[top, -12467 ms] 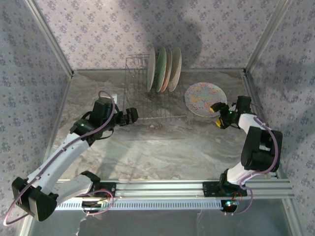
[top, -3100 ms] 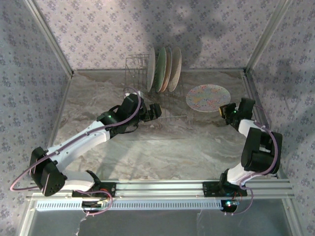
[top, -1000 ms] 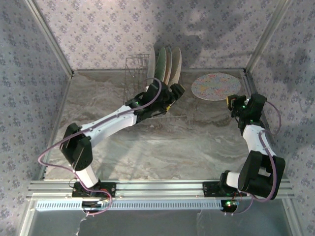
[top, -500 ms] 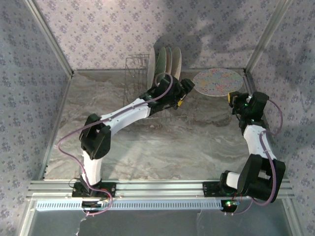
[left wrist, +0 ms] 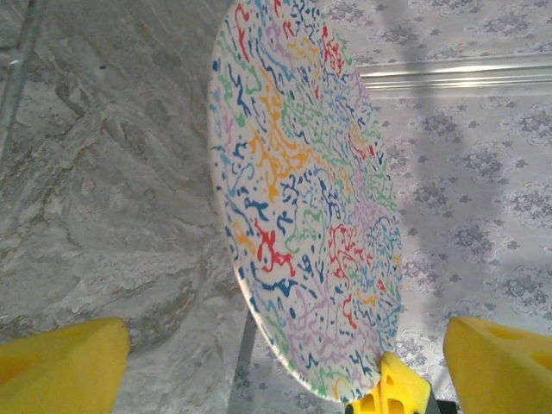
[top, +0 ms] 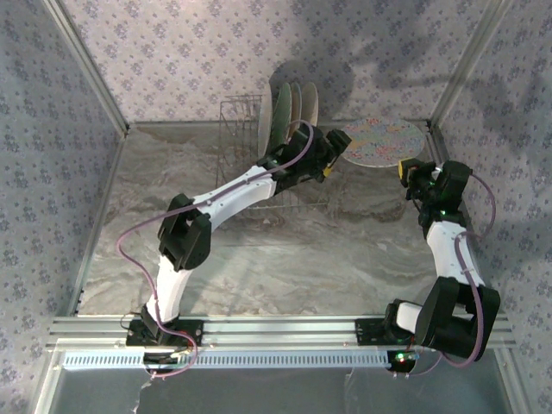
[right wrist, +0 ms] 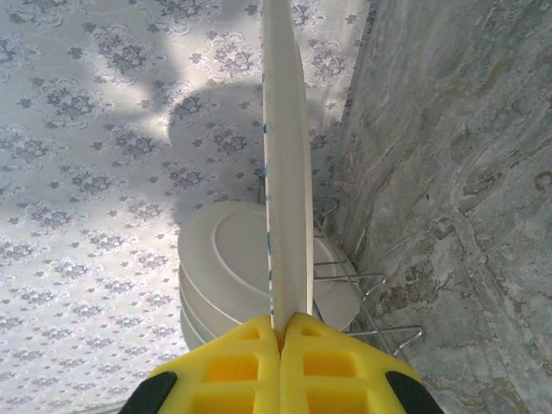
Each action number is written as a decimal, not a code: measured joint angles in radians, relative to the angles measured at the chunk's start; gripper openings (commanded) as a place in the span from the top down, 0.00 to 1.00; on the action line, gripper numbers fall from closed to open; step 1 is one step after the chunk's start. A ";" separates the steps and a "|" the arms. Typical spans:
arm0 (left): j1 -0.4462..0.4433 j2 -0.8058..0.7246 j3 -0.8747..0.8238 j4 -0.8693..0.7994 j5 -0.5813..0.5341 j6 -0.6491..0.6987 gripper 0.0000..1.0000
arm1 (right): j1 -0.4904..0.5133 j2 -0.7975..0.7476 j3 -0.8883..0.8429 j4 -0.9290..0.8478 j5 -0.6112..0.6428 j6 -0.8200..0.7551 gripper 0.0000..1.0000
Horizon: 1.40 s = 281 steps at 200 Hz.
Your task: Load the plates into the dish rack
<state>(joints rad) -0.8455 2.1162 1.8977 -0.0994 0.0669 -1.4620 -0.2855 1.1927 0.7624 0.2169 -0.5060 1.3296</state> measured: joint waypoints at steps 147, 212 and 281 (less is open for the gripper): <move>0.001 0.145 0.188 -0.010 0.001 -0.005 0.60 | 0.000 -0.050 -0.009 0.004 -0.019 0.025 1.00; 0.001 0.145 0.194 -0.015 0.000 -0.015 0.94 | 0.000 -0.053 -0.016 0.006 -0.023 0.033 1.00; 0.003 0.145 0.208 -0.012 0.000 -0.023 1.00 | 0.000 -0.054 -0.028 0.001 -0.024 0.040 1.00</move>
<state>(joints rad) -0.8425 2.2616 2.1059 -0.1116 0.0673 -1.4849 -0.2855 1.1385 0.7345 0.2180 -0.5297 1.3693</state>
